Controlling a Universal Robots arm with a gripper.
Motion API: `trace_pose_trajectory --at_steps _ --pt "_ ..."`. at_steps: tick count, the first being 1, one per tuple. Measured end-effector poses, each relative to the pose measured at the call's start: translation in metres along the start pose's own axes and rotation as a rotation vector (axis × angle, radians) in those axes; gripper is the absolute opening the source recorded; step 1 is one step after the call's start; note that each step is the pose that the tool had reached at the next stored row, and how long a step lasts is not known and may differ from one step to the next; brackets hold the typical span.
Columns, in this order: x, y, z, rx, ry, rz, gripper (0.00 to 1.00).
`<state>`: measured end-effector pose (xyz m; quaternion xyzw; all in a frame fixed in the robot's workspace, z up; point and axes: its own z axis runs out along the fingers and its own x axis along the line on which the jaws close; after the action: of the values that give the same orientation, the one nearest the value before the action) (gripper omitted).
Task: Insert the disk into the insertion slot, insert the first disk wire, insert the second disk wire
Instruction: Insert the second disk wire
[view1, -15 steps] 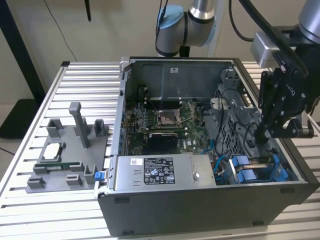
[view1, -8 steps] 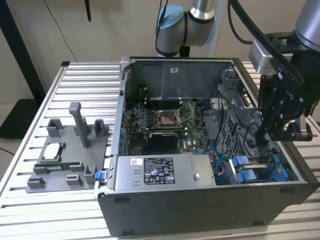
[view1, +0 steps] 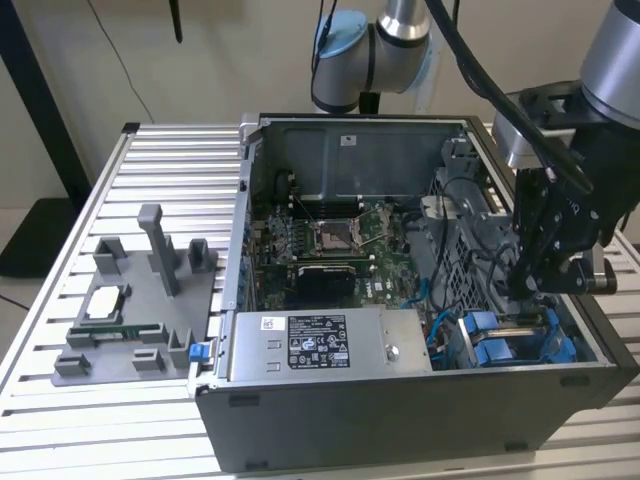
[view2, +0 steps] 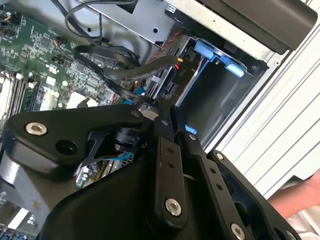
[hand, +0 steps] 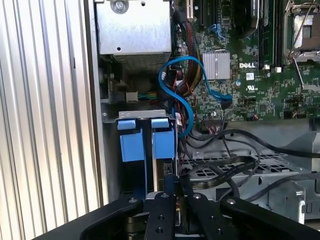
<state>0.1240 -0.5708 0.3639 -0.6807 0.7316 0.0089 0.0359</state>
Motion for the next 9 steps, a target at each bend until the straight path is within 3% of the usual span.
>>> trace_pose_trajectory --at_steps 9 --pt "0.0035 0.0000 0.0104 0.0055 0.0009 -0.006 0.00"
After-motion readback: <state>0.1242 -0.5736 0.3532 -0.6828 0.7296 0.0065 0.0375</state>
